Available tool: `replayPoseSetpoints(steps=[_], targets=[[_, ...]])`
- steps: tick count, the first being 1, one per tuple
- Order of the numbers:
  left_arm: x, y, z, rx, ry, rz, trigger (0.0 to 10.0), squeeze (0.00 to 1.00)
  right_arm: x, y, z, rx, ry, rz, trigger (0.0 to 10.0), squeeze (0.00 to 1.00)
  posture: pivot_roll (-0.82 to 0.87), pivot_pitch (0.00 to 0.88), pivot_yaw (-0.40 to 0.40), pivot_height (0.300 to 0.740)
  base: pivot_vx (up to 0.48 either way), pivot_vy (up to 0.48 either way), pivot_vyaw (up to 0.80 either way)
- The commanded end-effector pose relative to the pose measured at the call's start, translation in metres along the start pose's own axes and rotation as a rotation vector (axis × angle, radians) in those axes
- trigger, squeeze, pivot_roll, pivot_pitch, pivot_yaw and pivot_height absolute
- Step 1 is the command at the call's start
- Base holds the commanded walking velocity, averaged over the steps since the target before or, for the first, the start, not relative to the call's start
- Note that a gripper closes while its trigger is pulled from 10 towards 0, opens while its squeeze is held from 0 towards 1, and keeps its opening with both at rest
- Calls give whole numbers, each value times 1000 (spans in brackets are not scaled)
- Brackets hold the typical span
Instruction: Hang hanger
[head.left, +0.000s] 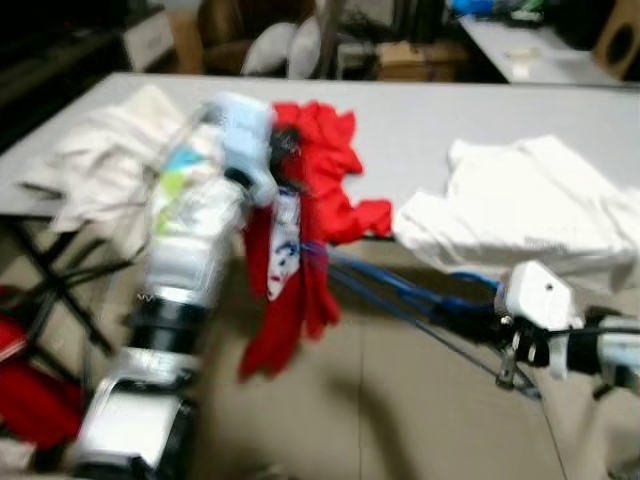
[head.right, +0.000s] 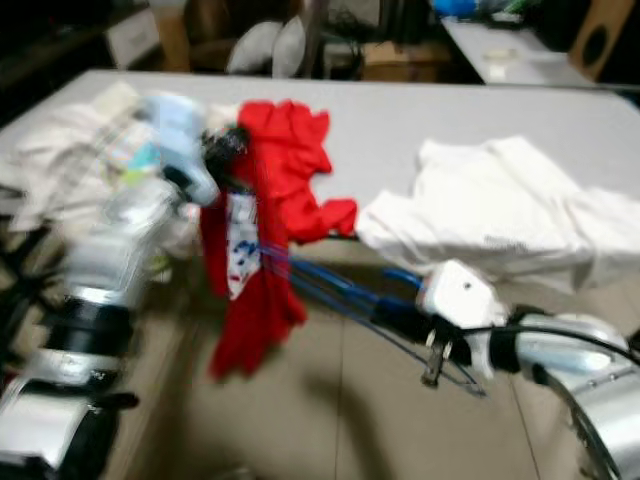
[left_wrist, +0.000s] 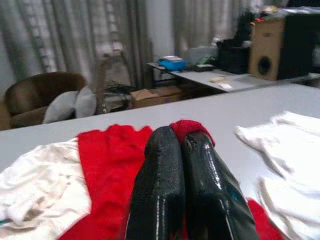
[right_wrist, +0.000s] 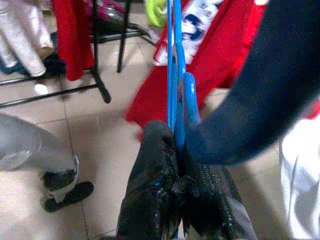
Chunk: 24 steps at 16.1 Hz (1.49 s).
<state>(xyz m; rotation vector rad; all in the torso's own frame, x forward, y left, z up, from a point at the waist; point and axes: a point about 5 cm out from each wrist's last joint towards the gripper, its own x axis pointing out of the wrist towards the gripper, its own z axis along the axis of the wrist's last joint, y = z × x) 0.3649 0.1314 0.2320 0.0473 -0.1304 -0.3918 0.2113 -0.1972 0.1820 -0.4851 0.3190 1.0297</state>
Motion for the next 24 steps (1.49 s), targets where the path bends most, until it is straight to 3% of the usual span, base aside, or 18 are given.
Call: replayPoseSetpoints(steps=[1,2,5,6,7,8,10,11,12,13,15,16,17,18,20,21,23,24], targets=[[7,-11,25,-6,-79,-45,10000,0,-1,-2,1,-22,7,11,10000,0,-80,0,35,740,337,0,0],[9,-8,53,-21,-163,-42,10000,0,2,-6,2,-50,12,32,10000,0,-76,0,31,740,334,0,0],[9,0,93,-46,-274,-43,10000,0,8,-21,7,-118,34,50,10000,0,-73,0,27,740,336,0,0],[8,1,109,-49,-319,-54,10000,0,13,-35,13,-153,46,30,10000,0,-72,0,23,740,337,0,0],[6,0,141,-61,-408,-102,10000,0,25,-66,26,-245,76,-36,10000,0,-68,0,19,740,337,0,0],[1,-3,170,-88,-492,-153,10000,0,36,-111,52,-337,89,-219,10000,0,-68,0,19,740,337,0,0],[-4,-1,193,-110,-555,-181,10000,0,38,-153,87,-412,79,-424,10000,0,-55,0,3,740,337,0,0],[-8,3,210,-136,-602,-192,10000,0,33,-181,124,-506,55,-618,10000,0,-52,0,-3,740,337,0,0],[-11,8,219,-147,-634,-189,10000,0,17,-200,169,-609,-22,-906,10000,0,-38,0,-20,740,337,0,0],[-13,13,221,-121,-639,-163,10000,0,-3,-208,205,-644,-133,-1127,10000,0,-26,0,-33,740,337,0,0],[-15,17,218,-126,-629,-143,10000,0,-11,-210,223,-726,-165,-1234,10000,0,-19,0,-44,740,334,0,0],[-18,22,213,-129,-610,-110,10000,0,1,-209,220,-774,-183,-1222,10000,0,-15,0,-53,740,337,0,0],[-19,26,207,-127,-586,-81,10000,0,21,-207,200,-720,-192,-1117,10000,0,-16,0,-53,740,334,0,0],[-20,27,205,-130,-576,-74,10000,0,31,-206,190,-681,-194,-1064,10000,0,-19,0,-49,740,334,0,0],[-14,32,183,-90,-495,-25,10000,0,68,-192,139,-557,-148,-787,10000,0,-27,0,-39,740,334,0,0],[-5,32,148,-79,-373,25,10000,0,95,-170,84,-450,-68,-526,10000,0,-27,0,-39,740,326,0,0],[6,31,95,-64,-180,90,10000,0,107,-147,37,-371,-9,-339,10000,0,-32,0,-30,740,307,0,0],[8,27,37,-43,16,135,10000,0,109,-127,3,-291,10,-205,10000,0,-35,0,-22,740,0,0,0]])
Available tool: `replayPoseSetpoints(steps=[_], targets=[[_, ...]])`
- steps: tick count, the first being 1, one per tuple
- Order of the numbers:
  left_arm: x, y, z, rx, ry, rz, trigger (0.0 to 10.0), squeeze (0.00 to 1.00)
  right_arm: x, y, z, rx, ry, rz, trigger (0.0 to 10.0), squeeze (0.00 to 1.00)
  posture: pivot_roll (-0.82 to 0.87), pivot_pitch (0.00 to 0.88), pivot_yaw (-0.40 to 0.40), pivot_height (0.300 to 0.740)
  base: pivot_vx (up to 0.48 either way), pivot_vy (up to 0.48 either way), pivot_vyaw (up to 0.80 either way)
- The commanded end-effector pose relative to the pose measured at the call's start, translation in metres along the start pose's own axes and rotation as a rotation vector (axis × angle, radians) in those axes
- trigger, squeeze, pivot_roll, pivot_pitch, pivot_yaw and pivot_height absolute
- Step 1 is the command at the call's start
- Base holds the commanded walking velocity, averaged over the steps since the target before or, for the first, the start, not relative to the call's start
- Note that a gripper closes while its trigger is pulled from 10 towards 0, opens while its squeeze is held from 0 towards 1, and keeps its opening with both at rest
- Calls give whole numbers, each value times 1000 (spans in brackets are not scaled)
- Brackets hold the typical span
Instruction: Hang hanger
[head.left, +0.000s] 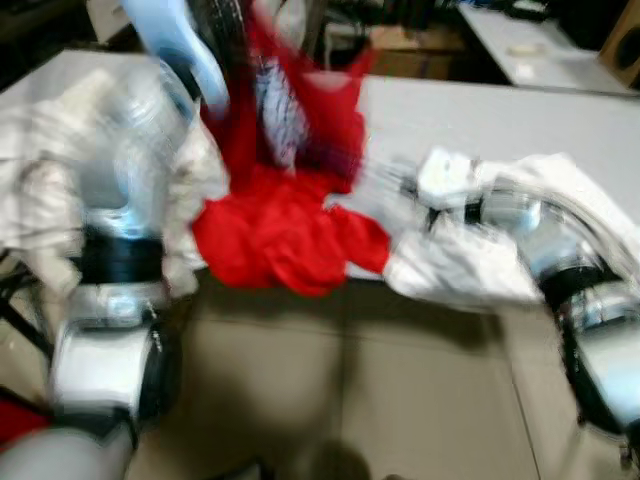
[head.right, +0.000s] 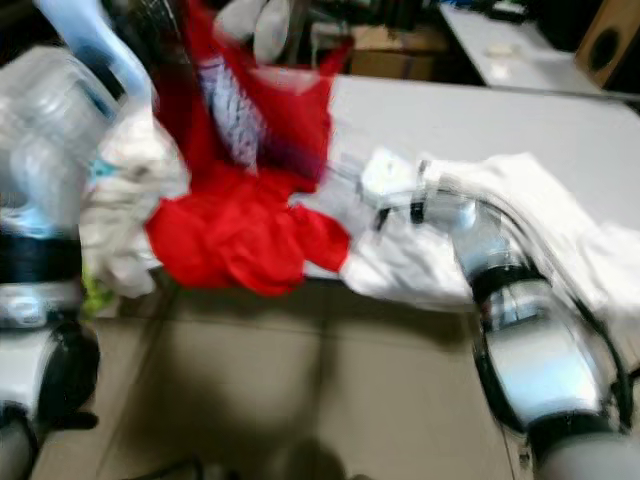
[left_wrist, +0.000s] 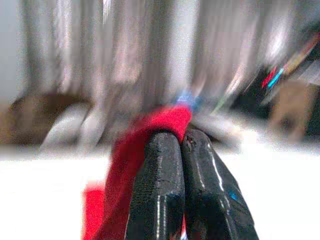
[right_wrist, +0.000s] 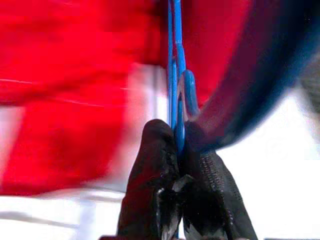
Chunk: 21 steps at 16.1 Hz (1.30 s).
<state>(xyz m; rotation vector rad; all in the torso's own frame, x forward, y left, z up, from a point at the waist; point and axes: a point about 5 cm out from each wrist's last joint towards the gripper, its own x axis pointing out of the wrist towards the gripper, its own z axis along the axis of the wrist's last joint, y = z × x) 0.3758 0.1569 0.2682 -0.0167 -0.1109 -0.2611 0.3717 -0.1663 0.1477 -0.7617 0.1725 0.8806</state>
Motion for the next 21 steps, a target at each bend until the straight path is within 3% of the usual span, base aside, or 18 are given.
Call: replayPoseSetpoints(steps=[1,3,4,6,9,11,12,13,14,15,17,18,19,20,21], targets=[[-1,-8,-43,54,166,12,10000,0,-15,2,-4,16,-40,77,10000,0,-41,0,-10,740,0,0,0],[-8,-11,-70,123,273,-4,10000,0,-28,7,-8,26,-56,135,10000,0,-50,0,0,740,0,0,0],[-16,-15,-78,134,308,-74,10000,0,-52,1,0,35,-102,160,10000,0,-51,0,1,740,0,0,0],[-18,-11,-74,134,307,-113,10000,1000,-79,-2,12,10,-131,201,10000,0,-51,0,2,740,0,0,0],[-18,1,-66,145,305,-147,10000,1000,-120,-13,25,-68,-70,261,10000,0,-56,0,7,740,0,0,0],[-21,19,-56,109,308,-187,10000,1000,-154,-36,39,-77,-36,169,10000,0,-55,0,5,740,0,0,0],[-20,25,-53,122,297,-165,10000,1000,-158,-44,40,-83,-30,106,10000,0,-55,0,5,740,0,0,0],[-16,34,-41,110,221,-109,10000,1000,-164,-61,41,-95,1,-53,10000,0,-57,0,6,740,0,0,0],[-14,34,-28,68,123,-91,10000,1000,-166,-69,37,-79,32,-172,10000,0,-56,0,3,740,0,0,0],[-13,28,-16,23,15,-95,10000,1000,-166,-69,30,-21,63,-250,10000,0,-54,0,0,740,0,0,0],[-19,17,-3,-73,-82,-157,10000,1000,-168,-53,18,56,97,-243,10000,0,-52,0,-1,740,0,0,0],[-24,11,-3,-69,-48,-229,10000,0,-170,-46,13,100,111,-263,10000,0,-58,0,2,740,0,0,0],[-26,9,-4,-36,-13,-267,10000,0,-170,-44,11,120,114,-286,10000,0,-58,0,2,740,0,0,0],[-27,7,2,9,17,-265,10000,0,-166,-40,10,227,76,-430,10000,0,-58,0,-2,740,0,0,0],[-27,6,5,-15,2,-261,10000,0,-165,-38,11,255,63,-460,10000,0,-58,0,-2,740,0,0,0]])
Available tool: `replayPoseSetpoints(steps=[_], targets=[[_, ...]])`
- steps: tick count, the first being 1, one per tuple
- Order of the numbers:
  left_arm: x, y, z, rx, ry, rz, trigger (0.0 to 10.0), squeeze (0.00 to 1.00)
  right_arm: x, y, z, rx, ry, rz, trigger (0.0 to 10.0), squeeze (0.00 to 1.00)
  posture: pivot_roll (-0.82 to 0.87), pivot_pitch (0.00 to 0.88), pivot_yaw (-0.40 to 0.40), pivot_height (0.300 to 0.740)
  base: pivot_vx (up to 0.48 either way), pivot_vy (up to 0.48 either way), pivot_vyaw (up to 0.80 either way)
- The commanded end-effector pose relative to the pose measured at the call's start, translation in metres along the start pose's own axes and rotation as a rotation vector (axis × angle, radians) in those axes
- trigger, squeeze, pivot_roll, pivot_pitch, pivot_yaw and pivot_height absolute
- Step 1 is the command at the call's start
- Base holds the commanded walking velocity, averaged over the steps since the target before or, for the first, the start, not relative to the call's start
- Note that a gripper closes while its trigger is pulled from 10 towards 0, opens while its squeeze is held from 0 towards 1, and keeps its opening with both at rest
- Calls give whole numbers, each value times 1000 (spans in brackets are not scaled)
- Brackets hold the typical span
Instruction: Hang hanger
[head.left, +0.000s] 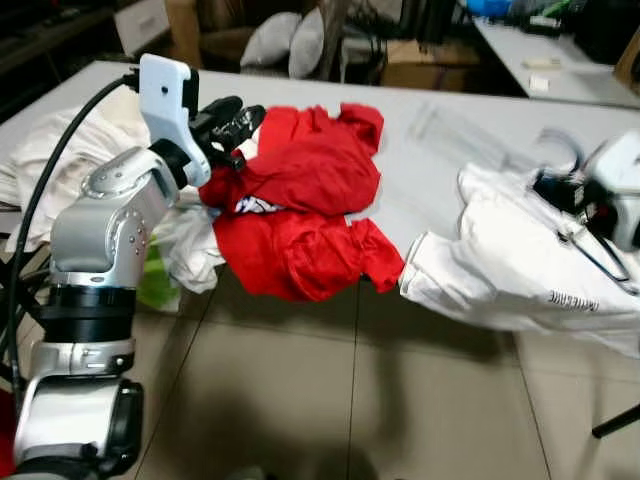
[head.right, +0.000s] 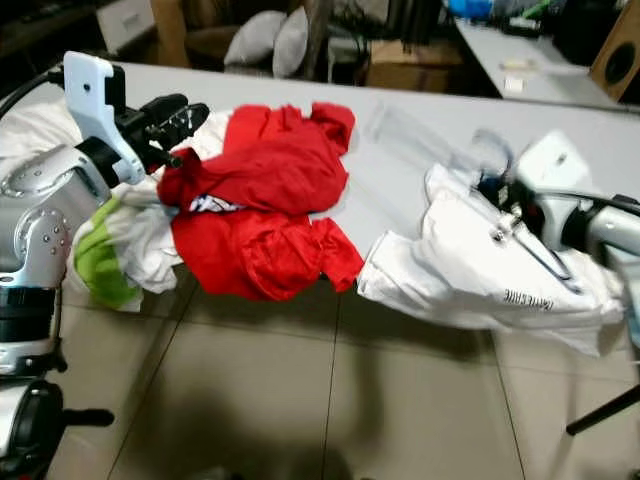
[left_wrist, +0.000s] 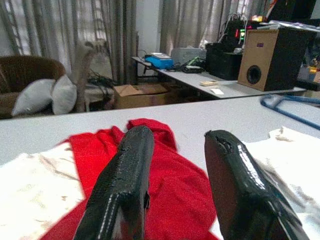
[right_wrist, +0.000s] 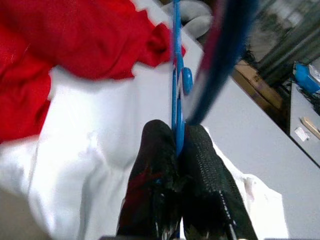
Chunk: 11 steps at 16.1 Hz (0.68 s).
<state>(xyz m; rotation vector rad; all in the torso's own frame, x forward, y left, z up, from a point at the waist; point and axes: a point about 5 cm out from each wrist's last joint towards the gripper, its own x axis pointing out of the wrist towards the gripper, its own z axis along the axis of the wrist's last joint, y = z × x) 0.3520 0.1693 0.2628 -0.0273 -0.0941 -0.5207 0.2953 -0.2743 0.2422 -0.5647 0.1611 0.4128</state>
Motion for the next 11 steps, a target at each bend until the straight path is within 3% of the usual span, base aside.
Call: replayPoseSetpoints(steps=[1,2,3,4,6,8,11], targets=[[4,-13,9,1,-49,-4,10000,0,-3,4,1,63,-14,-122,10000,0,-57,0,-5,740,0,0,0],[7,-31,-1,9,-74,-8,10000,0,-2,16,0,149,-34,-217,10000,0,-65,0,0,740,0,0,-675],[7,-38,-8,-7,-69,-2,10000,0,-2,22,0,175,-38,-238,10000,0,-75,0,3,740,0,0,-675],[4,-49,-45,-22,14,74,10000,0,0,50,-6,113,-23,-229,10000,0,-92,0,10,740,0,0,-706],[-8,-50,-77,71,54,170,10000,0,4,77,-14,145,-25,-241,10000,0,-108,0,10,740,0,0,-747],[-19,-51,-91,33,72,221,10000,0,2,90,-16,257,-61,-350,10000,0,-111,0,-5,740,0,0,-750],[-31,-52,-95,57,41,297,10000,0,-2,102,-16,379,-66,-347,10000,0,-107,0,-40,740,0,-246,-760]])
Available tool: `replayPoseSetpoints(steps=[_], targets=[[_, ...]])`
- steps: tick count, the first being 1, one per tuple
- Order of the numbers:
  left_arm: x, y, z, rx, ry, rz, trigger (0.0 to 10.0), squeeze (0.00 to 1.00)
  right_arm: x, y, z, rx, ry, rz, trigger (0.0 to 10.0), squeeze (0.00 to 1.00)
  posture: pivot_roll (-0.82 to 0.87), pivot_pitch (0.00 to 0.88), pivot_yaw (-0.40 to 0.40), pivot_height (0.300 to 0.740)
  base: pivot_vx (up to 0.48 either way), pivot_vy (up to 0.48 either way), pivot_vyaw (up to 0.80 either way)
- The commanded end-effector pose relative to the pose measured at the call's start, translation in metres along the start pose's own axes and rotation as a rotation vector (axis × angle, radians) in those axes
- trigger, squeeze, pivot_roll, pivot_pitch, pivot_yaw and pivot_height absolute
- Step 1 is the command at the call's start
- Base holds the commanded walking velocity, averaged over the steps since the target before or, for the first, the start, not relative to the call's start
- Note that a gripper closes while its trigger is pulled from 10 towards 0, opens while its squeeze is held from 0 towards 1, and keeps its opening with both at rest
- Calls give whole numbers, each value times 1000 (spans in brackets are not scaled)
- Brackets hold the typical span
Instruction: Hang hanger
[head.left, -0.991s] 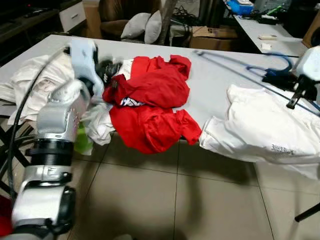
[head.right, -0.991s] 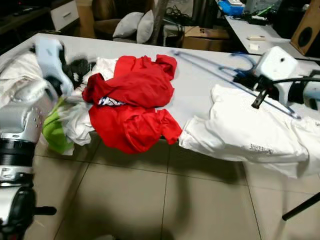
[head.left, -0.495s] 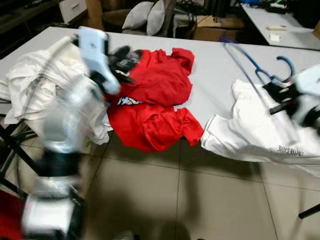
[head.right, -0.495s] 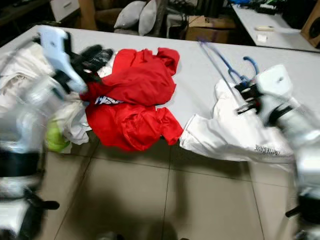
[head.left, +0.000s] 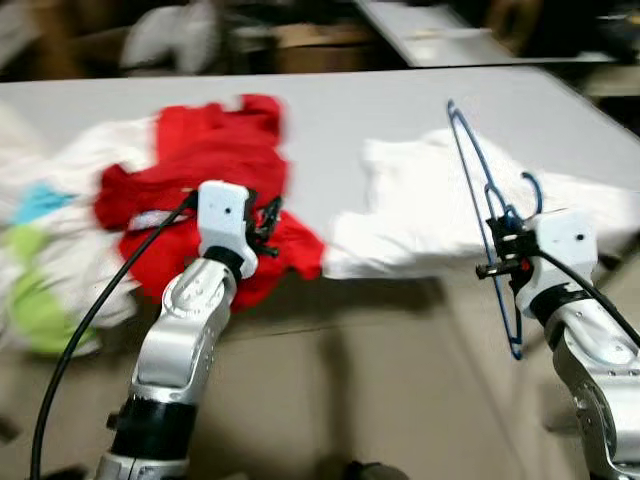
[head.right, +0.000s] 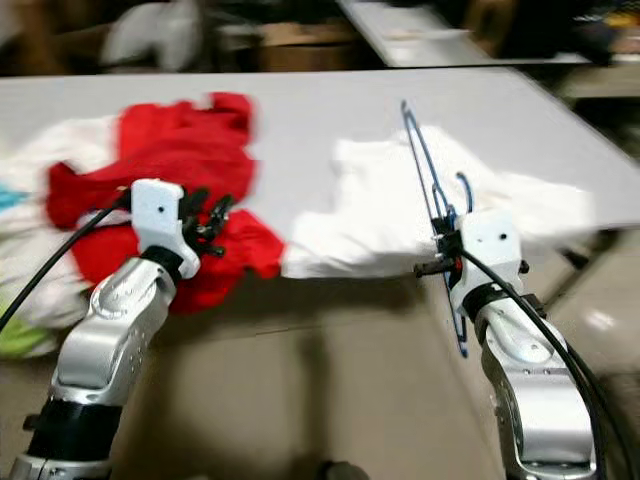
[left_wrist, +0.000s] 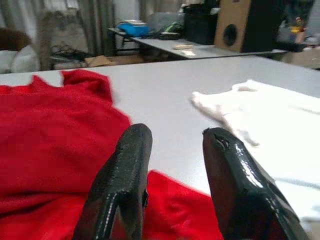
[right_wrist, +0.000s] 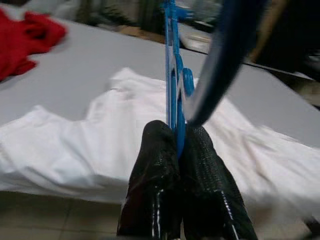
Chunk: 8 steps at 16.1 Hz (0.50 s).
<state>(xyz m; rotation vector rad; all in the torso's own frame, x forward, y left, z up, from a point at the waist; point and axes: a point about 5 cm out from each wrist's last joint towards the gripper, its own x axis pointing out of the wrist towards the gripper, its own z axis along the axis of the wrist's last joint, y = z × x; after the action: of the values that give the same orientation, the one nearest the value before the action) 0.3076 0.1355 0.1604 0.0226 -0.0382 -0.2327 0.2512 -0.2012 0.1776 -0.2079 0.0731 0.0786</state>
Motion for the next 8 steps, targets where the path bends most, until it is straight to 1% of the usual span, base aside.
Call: replayPoseSetpoints(steps=[1,3,4,5,6,7,8], targets=[[0,-2,4,11,-26,11,10000,0,-1,-7,-1,1,13,-23,10000,0,-106,0,-44,740,0,-480,-781],[0,-3,3,18,-28,10,10000,0,0,-8,-2,-15,17,-27,10000,0,-104,0,-47,740,0,-480,-781],[2,-1,1,18,-22,34,10000,0,2,-15,-4,-14,35,-58,10000,0,-104,0,-46,740,0,-480,-781],[3,4,-3,36,-5,62,10000,0,3,-18,-9,7,74,-75,10000,0,-106,0,-45,740,0,-480,-781],[2,11,-9,72,19,86,10000,0,1,-17,-19,39,114,-81,10000,0,-103,0,-47,740,0,-480,-763],[1,14,-13,85,31,94,10000,0,-1,-16,-25,52,131,-89,10000,0,-102,0,-46,740,0,-480,-744],[0,15,-14,82,37,95,10000,0,-3,-17,-31,44,146,-116,10000,0,-102,0,-46,740,0,-480,-744]])
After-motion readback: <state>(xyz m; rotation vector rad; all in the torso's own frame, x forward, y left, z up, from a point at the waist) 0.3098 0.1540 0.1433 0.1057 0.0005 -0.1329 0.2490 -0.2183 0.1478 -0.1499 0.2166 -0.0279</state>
